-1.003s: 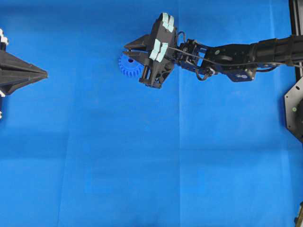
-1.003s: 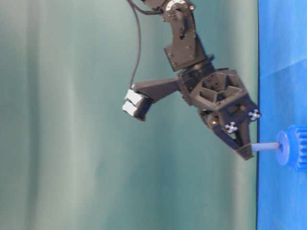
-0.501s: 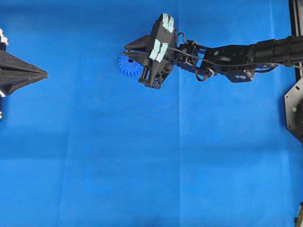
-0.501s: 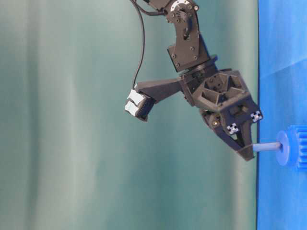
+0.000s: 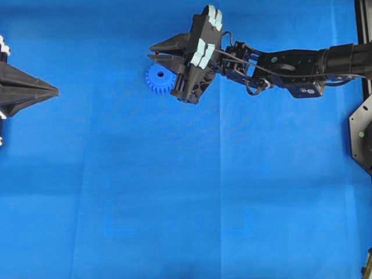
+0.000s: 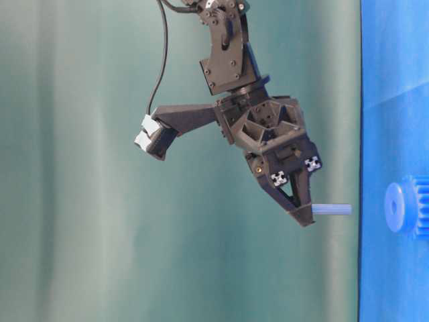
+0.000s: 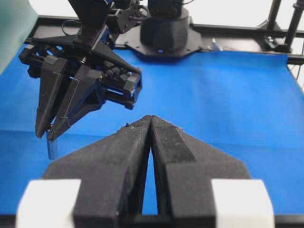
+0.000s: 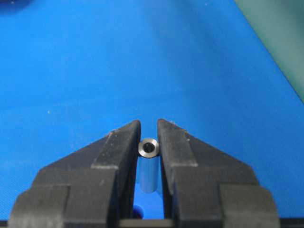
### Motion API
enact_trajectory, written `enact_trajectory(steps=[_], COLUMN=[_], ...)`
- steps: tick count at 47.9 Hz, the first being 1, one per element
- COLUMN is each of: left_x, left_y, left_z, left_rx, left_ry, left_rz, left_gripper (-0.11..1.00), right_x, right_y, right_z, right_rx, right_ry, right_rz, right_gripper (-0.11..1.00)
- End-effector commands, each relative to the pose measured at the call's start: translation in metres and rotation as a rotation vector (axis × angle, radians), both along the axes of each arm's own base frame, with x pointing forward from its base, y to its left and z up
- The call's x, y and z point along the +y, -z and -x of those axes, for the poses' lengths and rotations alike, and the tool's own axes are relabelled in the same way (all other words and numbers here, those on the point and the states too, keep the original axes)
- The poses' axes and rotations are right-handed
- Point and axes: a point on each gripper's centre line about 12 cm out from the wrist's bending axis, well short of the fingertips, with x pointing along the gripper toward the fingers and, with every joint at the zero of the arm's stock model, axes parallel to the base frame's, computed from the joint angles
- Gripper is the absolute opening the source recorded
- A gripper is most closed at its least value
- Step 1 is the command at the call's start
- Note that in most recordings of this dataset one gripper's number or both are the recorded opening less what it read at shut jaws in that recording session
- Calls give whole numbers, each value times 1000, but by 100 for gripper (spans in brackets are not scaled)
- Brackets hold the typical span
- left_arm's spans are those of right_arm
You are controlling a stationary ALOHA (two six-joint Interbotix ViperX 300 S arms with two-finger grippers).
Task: Insert the shaft placed at a random location into the center hole of the small gear at another random location.
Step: 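Align the held shaft over the blue gear's center hole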
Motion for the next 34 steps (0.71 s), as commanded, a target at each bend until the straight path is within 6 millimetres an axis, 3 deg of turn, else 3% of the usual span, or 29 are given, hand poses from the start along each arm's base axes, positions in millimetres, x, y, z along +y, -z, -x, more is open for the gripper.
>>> enact_trajectory(steps=[1,24,34], left_x=[0,0,0], left_y=[-4,-4,-4], left_z=[-1,-1,-1], left_rx=[-12,-12,-12], left_ry=[-2,-2,-1], left_rz=[1,1,0], left_gripper=[0,0,0], right_x=[1,-4,-4], right_y=[-18,25,30], right_z=[0,-5,-5], right_rx=[-44,7,14], right_ry=[0,44,48], right_rz=[7,-44,-49], right_gripper=[2,2,2])
